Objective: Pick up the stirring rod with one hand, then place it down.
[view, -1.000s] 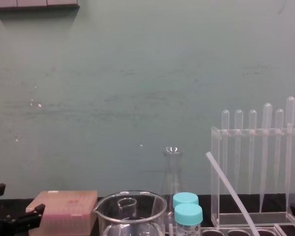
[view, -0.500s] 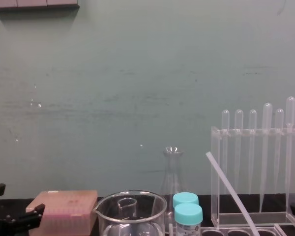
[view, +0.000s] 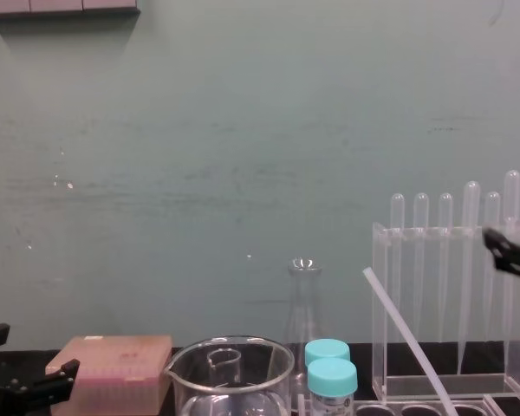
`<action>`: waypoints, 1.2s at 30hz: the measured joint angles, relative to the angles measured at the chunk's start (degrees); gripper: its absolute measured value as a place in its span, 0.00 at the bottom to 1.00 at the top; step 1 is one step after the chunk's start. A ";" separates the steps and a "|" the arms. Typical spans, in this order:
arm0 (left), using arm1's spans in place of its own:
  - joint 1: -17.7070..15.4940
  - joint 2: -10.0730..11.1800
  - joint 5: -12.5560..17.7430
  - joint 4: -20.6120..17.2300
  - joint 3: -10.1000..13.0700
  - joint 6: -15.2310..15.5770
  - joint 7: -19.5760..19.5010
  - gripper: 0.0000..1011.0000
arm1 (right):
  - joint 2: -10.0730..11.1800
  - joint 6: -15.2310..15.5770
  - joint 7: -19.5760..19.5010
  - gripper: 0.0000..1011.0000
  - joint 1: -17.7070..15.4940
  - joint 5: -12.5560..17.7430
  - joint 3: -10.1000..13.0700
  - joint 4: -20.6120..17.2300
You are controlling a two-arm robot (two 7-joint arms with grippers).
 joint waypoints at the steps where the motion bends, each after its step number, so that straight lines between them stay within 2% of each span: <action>1: 0.00 0.00 0.00 0.00 0.00 0.00 0.00 0.99 | -0.13 -0.60 0.30 0.99 0.22 -0.20 -0.12 -0.06; 5: 0.00 0.00 0.00 0.00 0.00 0.00 0.00 0.99 | -0.69 -5.95 3.56 0.99 1.39 -1.33 -1.43 -0.98; 6: 0.00 0.00 0.00 0.00 0.00 0.00 0.00 0.99 | -0.69 -5.95 3.56 0.99 1.39 -1.33 -1.43 -0.98; 7: 0.00 0.00 0.00 0.00 0.00 0.00 0.00 0.99 | -0.73 -7.50 4.99 0.99 1.66 -1.44 -2.02 -1.28; 9: 0.00 0.00 0.00 0.00 0.00 0.00 0.00 0.99 | -0.76 -8.66 6.46 0.99 1.89 -1.38 -2.59 -1.46; 10: 0.00 0.00 0.00 0.00 0.00 0.00 0.00 0.99 | -0.74 -9.49 8.46 0.99 2.30 -1.01 -3.38 -1.51; 13: 0.00 0.00 0.00 0.00 0.00 0.00 0.00 0.99 | -0.59 -8.81 13.48 0.99 3.40 1.40 -5.05 -1.44; 15: 0.00 0.00 0.00 0.00 0.00 0.00 0.00 0.99 | -0.53 -7.31 16.00 0.99 3.95 3.16 -5.71 -1.28; 16: 0.00 0.00 0.00 0.00 0.00 0.00 0.00 0.99 | -0.51 -5.31 18.65 0.99 4.58 5.18 -6.27 -1.03; 18: 0.00 0.00 0.00 0.00 0.00 0.00 0.00 0.99 | -0.53 -3.41 21.00 0.99 5.15 7.17 -6.66 -0.73; 20: 0.00 0.00 0.00 0.00 0.00 0.00 0.00 0.99 | -0.83 1.20 25.84 0.99 6.43 11.69 -7.08 0.32; 21: 0.00 0.00 0.00 0.00 0.00 0.00 0.00 0.99 | -0.83 1.20 25.84 0.99 6.43 11.69 -7.08 0.32; 22: 0.00 0.00 0.00 0.00 0.00 0.00 0.00 0.99 | -1.13 3.40 27.78 0.99 7.04 13.69 -7.08 0.89; 25: 0.00 0.00 0.00 0.00 0.00 0.00 0.00 0.99 | -1.81 7.27 30.58 0.99 7.87 16.72 -6.97 2.10; 30: 0.00 0.00 0.00 0.00 0.00 0.00 0.00 0.99 | -2.90 13.24 33.87 0.99 9.06 20.04 -6.61 4.16; 36: 0.00 0.00 0.00 0.00 0.00 0.00 0.00 0.99 | -3.63 16.44 34.93 0.99 9.41 20.69 -6.32 5.17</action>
